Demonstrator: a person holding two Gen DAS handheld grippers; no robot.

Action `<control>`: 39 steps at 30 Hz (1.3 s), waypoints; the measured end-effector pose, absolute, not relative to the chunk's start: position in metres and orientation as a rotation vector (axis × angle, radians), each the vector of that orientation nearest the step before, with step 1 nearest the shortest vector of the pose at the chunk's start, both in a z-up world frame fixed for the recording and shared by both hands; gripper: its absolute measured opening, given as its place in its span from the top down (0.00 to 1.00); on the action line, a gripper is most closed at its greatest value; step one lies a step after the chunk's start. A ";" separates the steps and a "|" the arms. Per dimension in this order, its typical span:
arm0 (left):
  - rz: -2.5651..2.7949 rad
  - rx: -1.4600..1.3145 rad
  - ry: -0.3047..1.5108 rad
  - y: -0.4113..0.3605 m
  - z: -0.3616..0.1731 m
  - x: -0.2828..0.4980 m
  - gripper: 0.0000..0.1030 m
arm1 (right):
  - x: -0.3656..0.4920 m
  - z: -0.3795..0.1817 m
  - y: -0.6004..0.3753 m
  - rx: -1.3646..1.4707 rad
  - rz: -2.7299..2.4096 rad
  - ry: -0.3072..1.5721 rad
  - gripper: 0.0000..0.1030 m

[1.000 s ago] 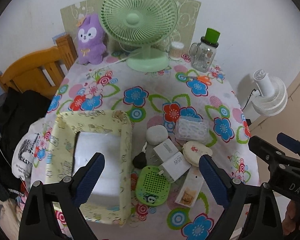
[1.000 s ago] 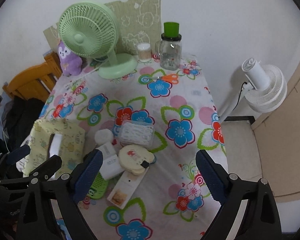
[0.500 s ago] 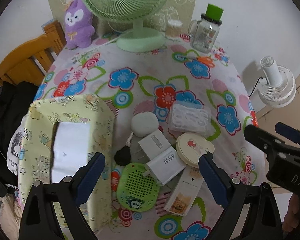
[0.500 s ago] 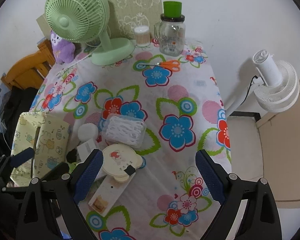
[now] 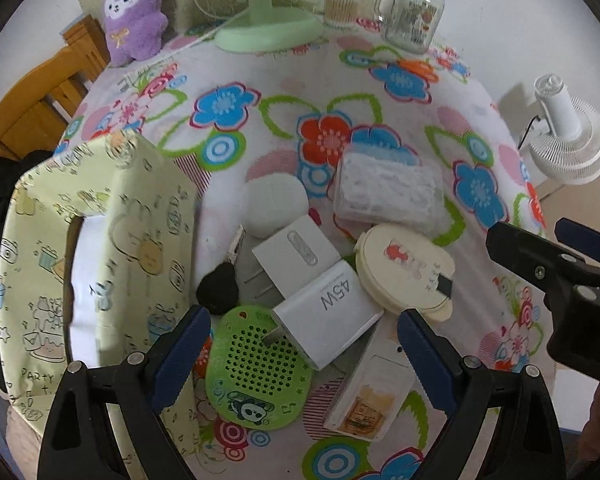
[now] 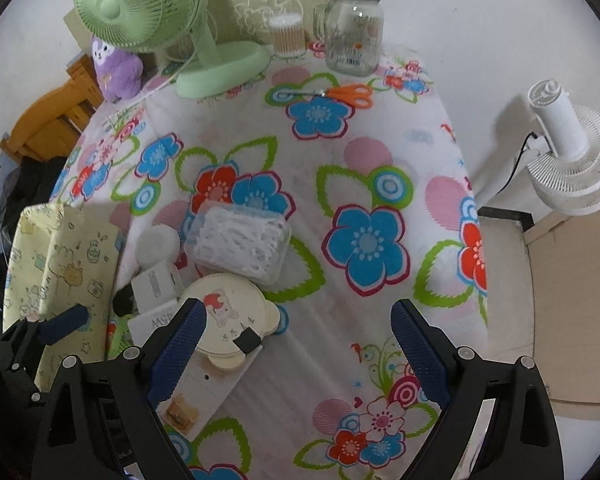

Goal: Organize rigid objects
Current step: 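Move the left tool toward the white charger while the right tool approaches the clear floss box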

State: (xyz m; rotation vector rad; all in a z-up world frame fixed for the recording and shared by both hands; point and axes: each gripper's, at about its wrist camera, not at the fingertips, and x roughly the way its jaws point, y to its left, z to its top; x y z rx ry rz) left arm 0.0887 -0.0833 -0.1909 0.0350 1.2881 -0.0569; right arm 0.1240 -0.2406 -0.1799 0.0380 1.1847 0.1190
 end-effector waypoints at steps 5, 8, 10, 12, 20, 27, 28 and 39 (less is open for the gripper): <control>-0.046 0.124 1.265 -0.091 -0.197 0.087 0.07 | 0.125 -0.192 -0.240 0.045 0.119 1.212 0.08; -0.045 0.134 1.271 -0.093 -0.199 0.088 0.07 | 0.126 -0.198 -0.238 0.050 0.121 1.224 0.08; -0.053 0.121 1.271 -0.093 -0.197 0.088 0.07 | 0.127 -0.201 -0.237 0.052 0.123 1.229 0.08; -0.060 0.111 1.275 -0.095 -0.197 0.088 0.07 | 0.129 -0.202 -0.237 0.057 0.124 1.231 0.08; -0.086 0.117 1.306 -0.103 -0.207 0.092 0.07 | 0.133 -0.208 -0.238 0.063 0.123 1.247 0.08; -0.089 0.051 1.347 -0.097 -0.224 0.097 0.07 | 0.139 -0.219 -0.240 0.066 0.117 1.269 0.08; -0.091 0.034 1.349 -0.097 -0.225 0.098 0.07 | 0.140 -0.220 -0.240 0.065 0.117 1.271 0.08; -0.109 -0.104 1.377 -0.086 -0.227 0.104 0.22 | 0.164 -0.232 -0.235 0.058 0.128 1.280 0.08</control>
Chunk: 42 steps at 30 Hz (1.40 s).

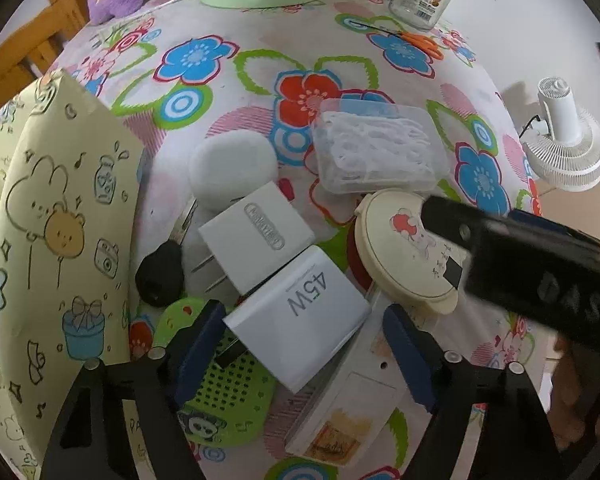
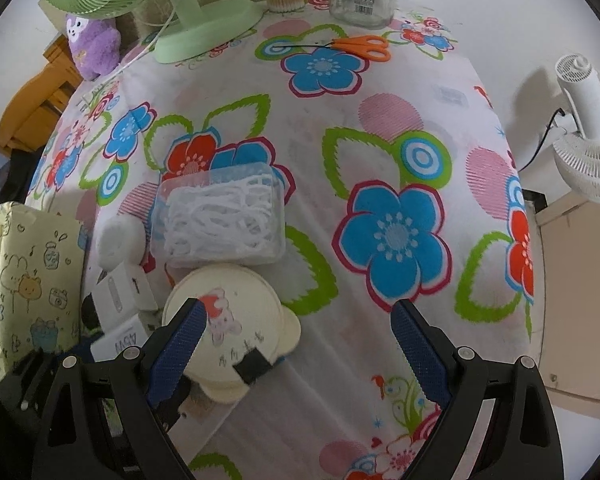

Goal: Organize rigid objects
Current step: 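Move the left tool toward the white charger while the right tool approaches the clear floss box, then grasp the white charger with the left tool while the right tool grasps the clear floss box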

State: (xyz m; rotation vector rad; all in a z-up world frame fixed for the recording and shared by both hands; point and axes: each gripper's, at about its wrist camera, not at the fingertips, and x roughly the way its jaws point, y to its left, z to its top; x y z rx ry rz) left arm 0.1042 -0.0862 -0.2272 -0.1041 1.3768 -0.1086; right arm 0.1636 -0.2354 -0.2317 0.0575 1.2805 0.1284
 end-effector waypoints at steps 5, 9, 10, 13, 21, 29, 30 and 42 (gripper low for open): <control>-0.082 -0.106 1.366 -0.083 -0.224 0.108 0.25 | 0.177 -0.237 -0.227 0.051 0.152 1.280 0.08; -0.090 -0.075 1.350 -0.089 -0.223 0.110 0.28 | 0.186 -0.241 -0.219 0.052 0.169 1.276 0.08; -0.092 -0.074 1.349 -0.089 -0.224 0.110 0.28 | 0.188 -0.242 -0.218 0.057 0.176 1.273 0.08; -0.099 -0.047 1.349 -0.090 -0.225 0.111 0.29 | 0.192 -0.243 -0.210 0.061 0.196 1.263 0.08; -0.068 0.059 1.358 -0.093 -0.234 0.110 0.27 | 0.200 -0.242 -0.193 0.065 0.237 1.208 0.08; -0.051 0.035 1.349 -0.084 -0.242 0.119 0.34 | 0.210 -0.247 -0.190 0.108 0.277 1.196 0.07; -0.050 0.033 1.347 -0.084 -0.244 0.119 0.34 | 0.211 -0.247 -0.188 0.107 0.281 1.198 0.07; -0.023 -0.007 1.344 -0.067 -0.254 0.130 0.35 | 0.211 -0.251 -0.180 -0.005 0.261 1.234 0.10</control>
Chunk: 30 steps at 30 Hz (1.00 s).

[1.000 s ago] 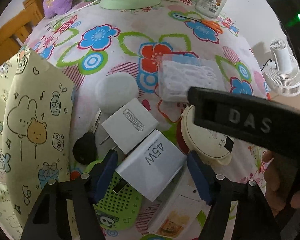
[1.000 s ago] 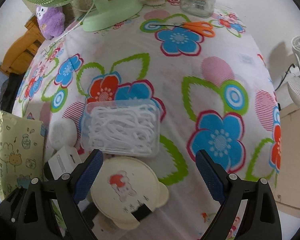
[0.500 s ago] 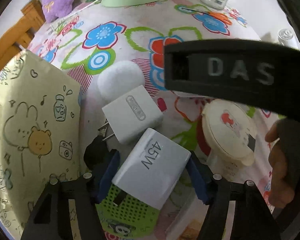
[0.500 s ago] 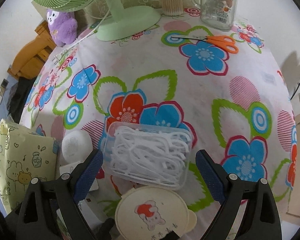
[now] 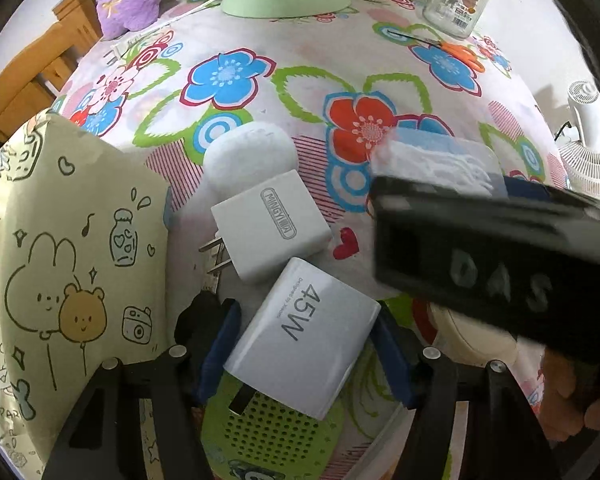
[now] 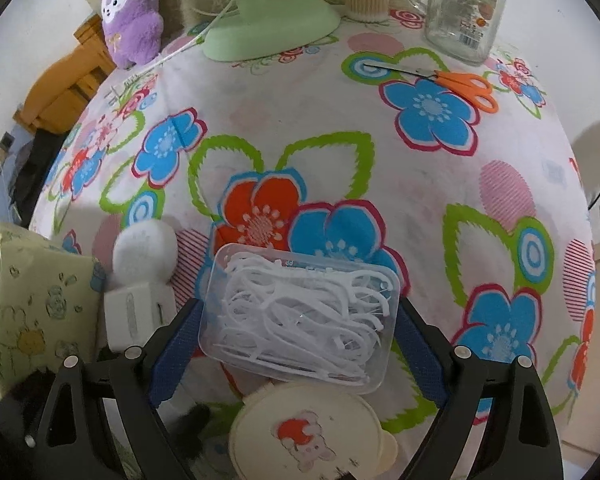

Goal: Organize rigid objects
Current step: 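Grasp the white charger with the left tool while the right tool grasps the clear floss box, then carry the charger into the yellow fabric basket and open the left tool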

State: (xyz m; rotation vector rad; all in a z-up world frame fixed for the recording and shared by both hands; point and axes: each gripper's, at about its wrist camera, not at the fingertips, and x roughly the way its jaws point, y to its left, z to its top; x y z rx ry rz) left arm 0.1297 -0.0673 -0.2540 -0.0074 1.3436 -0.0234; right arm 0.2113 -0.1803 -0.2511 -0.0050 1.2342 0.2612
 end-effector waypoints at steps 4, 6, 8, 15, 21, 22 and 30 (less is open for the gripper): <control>-0.033 -0.003 1.338 -0.065 -0.257 0.130 0.35 | 0.204 -0.251 -0.188 0.005 0.235 1.260 0.11; -0.041 -0.002 1.336 -0.063 -0.258 0.132 0.35 | 0.200 -0.249 -0.191 0.006 0.218 1.264 0.11; -0.047 0.004 1.335 -0.066 -0.249 0.141 0.35 | 0.195 -0.246 -0.194 0.007 0.210 1.261 0.11; -0.064 0.011 1.307 -0.070 -0.226 0.136 0.35 | 0.176 -0.233 -0.194 0.010 0.211 1.239 0.11; -0.084 0.026 1.271 -0.074 -0.210 0.122 0.35 | 0.156 -0.221 -0.195 0.027 0.209 1.224 0.11; -0.088 0.029 1.266 -0.073 -0.207 0.118 0.35 | 0.153 -0.219 -0.195 0.033 0.209 1.218 0.11; -0.111 0.046 1.224 -0.079 -0.185 0.101 0.35 | 0.127 -0.193 -0.197 0.052 0.199 1.167 0.11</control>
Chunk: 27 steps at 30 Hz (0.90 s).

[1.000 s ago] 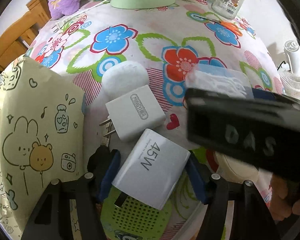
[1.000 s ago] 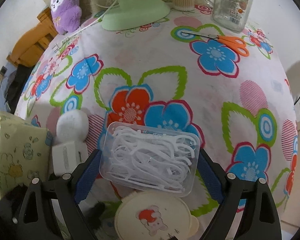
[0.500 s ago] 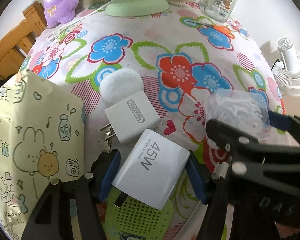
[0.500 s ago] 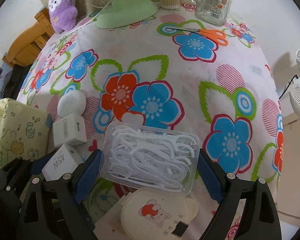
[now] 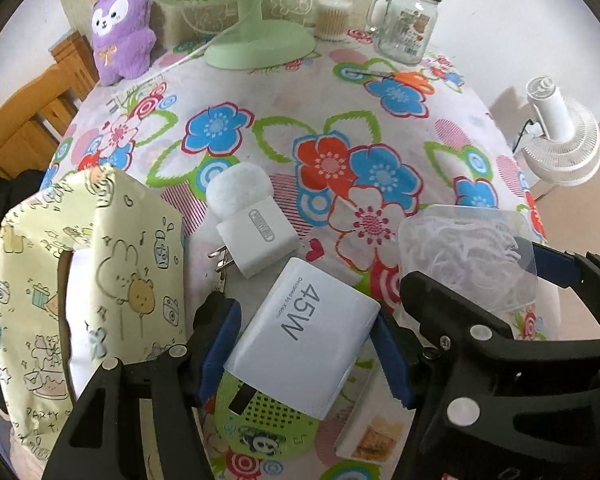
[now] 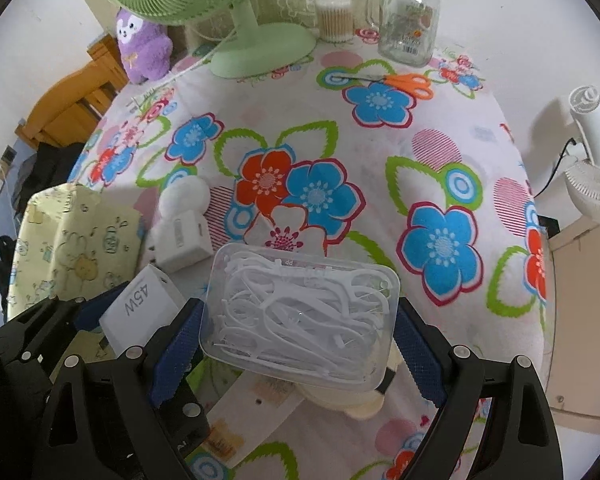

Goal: Organize rigid objects
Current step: 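Carry the charger into the yellow fabric basket and open the left tool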

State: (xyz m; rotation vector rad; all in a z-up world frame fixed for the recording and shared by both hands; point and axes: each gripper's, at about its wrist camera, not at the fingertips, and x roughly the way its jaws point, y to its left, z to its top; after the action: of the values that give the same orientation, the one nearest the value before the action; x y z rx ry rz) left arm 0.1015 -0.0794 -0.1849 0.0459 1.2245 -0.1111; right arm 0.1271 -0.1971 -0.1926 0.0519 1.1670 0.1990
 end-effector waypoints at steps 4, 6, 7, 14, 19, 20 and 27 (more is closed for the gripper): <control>-0.123 0.055 1.201 -0.084 -0.172 0.094 0.35 | 0.116 -0.179 -0.200 0.057 0.189 1.142 0.11; -0.128 0.062 1.190 -0.085 -0.165 0.090 0.35 | 0.111 -0.171 -0.202 0.060 0.184 1.129 0.11; -0.130 0.065 1.182 -0.086 -0.160 0.088 0.35 | 0.108 -0.167 -0.202 0.061 0.182 1.121 0.11; -0.127 0.076 1.132 -0.090 -0.130 0.077 0.35 | 0.091 -0.136 -0.207 0.074 0.189 1.073 0.11; -0.103 0.073 1.097 -0.090 -0.107 0.070 0.35 | 0.084 -0.112 -0.209 0.077 0.220 1.036 0.11; -0.096 0.072 1.091 -0.090 -0.104 0.068 0.35 | 0.083 -0.107 -0.209 0.074 0.228 1.030 0.11; -0.053 0.036 1.052 -0.076 -0.082 0.059 0.35 | 0.075 -0.083 -0.197 0.048 0.282 0.981 0.11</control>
State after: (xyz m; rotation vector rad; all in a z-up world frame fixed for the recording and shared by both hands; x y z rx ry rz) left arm 0.0592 -0.0763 -0.0815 0.0358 1.0521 -0.0533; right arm 0.0746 -0.1973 -0.0834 0.0480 0.9809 0.2819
